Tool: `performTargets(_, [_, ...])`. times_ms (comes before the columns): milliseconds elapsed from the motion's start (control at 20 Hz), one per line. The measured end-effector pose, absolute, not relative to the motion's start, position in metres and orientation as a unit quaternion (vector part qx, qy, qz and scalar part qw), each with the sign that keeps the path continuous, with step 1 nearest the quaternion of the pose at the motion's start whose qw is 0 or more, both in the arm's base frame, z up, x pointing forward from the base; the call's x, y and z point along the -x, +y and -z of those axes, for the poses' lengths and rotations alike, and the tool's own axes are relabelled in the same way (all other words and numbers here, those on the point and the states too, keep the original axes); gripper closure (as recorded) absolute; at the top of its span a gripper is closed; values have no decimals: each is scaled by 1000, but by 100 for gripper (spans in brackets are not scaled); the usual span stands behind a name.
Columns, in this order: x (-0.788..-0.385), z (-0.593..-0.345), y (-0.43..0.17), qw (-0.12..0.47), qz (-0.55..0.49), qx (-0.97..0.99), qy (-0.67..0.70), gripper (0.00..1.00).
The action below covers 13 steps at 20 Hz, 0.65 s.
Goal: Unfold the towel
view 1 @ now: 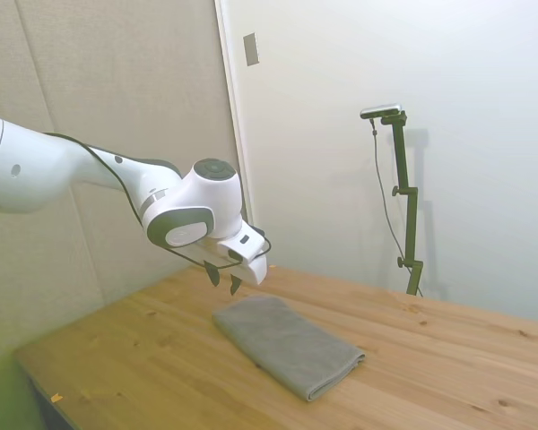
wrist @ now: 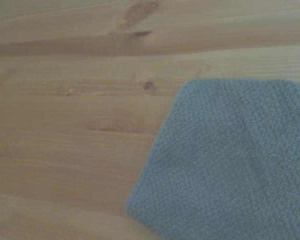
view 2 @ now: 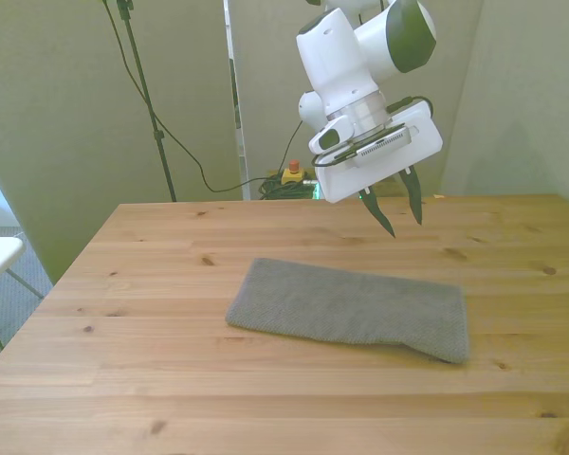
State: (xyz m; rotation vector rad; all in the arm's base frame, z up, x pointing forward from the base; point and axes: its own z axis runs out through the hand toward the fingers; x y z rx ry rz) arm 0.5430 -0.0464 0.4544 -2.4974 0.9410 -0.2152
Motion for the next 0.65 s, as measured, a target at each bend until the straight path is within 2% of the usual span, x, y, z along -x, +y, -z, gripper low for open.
performTargets(300, [-530, -447, -47, 88, 78, 898, 424, 0])
performTargets(450, [-504, -460, -38, 26, 69, 885, 461, 0])
performTargets(650, [-457, -484, -6, 13, 59, 890, 453, 0])
